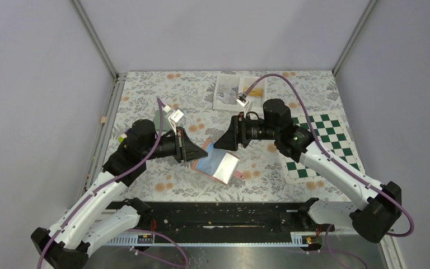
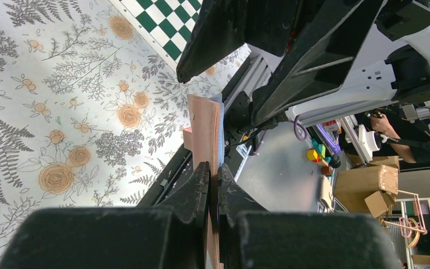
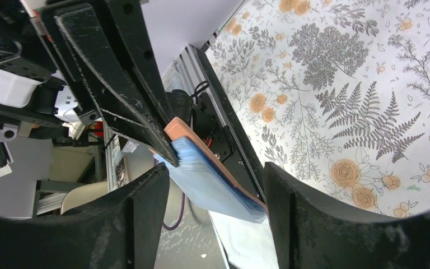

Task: Take the credit cards out of the card holder
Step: Remove the credit card from the card holder.

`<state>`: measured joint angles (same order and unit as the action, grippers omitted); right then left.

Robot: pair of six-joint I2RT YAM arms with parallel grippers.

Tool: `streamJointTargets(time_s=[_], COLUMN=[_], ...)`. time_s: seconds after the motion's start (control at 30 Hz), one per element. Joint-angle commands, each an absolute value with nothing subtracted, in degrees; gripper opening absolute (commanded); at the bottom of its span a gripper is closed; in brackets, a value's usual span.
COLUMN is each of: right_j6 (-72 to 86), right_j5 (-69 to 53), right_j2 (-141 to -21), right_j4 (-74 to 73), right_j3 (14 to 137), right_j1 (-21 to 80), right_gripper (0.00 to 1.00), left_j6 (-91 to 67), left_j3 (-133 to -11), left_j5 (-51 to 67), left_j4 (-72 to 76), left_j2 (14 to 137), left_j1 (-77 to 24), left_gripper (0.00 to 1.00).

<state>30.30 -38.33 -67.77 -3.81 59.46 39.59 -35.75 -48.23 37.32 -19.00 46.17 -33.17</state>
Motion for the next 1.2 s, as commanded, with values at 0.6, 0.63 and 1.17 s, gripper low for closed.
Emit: streamJointTargets(time_s=[0.6, 0.63, 1.17], right_j6=[16.2, 15.7, 34.0], right_j5=[-30.8, -29.0, -31.5], right_j2=[-68.3, -67.6, -68.9], right_j4=[-27.8, -29.4, 0.4], right_j3=[67.6, 68.1, 63.0], right_j1=[40.5, 40.5, 43.6], right_gripper=[0.50, 0.52, 0.61], left_j6=[-31.4, -30.7, -29.2], left_j3=[-52.0, -52.2, -51.3], left_j5=[27.6, 26.5, 24.2], left_j4=[-22.1, -22.9, -22.7], left_j2=[44.9, 44.8, 44.4], left_j1=[-33.1, -33.1, -33.1], left_gripper=[0.00, 0.00, 0.00])
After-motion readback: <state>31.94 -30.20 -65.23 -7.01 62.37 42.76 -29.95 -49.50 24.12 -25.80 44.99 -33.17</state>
